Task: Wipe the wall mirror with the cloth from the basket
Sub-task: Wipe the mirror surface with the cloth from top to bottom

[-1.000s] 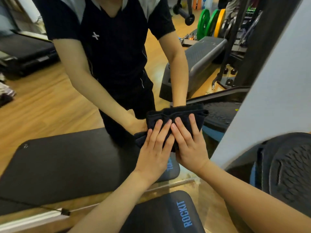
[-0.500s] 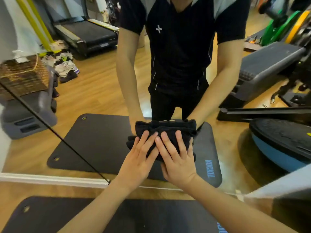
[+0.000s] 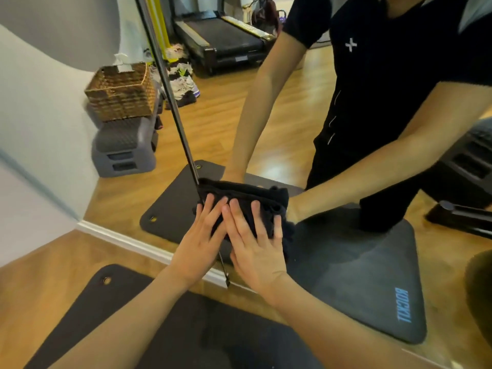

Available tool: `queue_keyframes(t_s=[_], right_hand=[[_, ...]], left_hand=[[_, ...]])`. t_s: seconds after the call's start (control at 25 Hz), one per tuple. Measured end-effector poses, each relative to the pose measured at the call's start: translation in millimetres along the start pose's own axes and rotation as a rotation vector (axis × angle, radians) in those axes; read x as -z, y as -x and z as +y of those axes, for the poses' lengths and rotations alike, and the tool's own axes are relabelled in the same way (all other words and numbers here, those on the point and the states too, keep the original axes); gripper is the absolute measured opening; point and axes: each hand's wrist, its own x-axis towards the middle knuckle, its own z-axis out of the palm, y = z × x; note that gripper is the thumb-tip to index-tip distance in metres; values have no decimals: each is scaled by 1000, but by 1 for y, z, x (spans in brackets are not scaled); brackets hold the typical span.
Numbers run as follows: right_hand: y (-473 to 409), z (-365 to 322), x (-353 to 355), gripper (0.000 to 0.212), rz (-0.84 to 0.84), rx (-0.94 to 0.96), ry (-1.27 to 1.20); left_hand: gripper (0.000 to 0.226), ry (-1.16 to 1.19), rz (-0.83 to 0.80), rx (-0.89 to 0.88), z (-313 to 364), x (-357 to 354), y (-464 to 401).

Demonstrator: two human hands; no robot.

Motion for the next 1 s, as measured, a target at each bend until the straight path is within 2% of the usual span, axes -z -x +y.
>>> queue_keyframes(t_s=[0.12, 0.32, 0.4, 0.48, 0.56, 0.68, 0.76, 0.8, 0.92, 1.0], right_hand=[[4, -9, -16, 118, 12, 9, 21], [26, -19, -47, 114, 14, 36, 49], [42, -12, -56, 102, 33, 66, 56], [62, 0, -63, 79, 72, 87, 45], [74, 10, -64, 62, 75, 106, 23], [77, 17, -60, 59, 20, 155, 11], [86, 24, -57, 57, 20, 113, -13], [95, 32, -55, 57, 18, 95, -16], [130, 76, -41, 61, 32, 86, 8], [154, 109, -29, 61, 55, 77, 3]], left_hand=[[58, 37, 46, 8, -11, -15, 10], [78, 68, 72, 105, -8, -54, 45], [73, 112, 32, 137, 6, -66, 54], [69, 147, -14, 166, 24, -79, 61], [77, 152, -4, 196, 39, -92, 65], [78, 198, 19, 241, 53, -98, 66], [78, 330, -17, 414, 70, -93, 55], [77, 361, -37, 437, 81, -93, 51], [86, 231, 6, 173, 128, -115, 46], [94, 222, 23, 187, 162, -133, 38]])
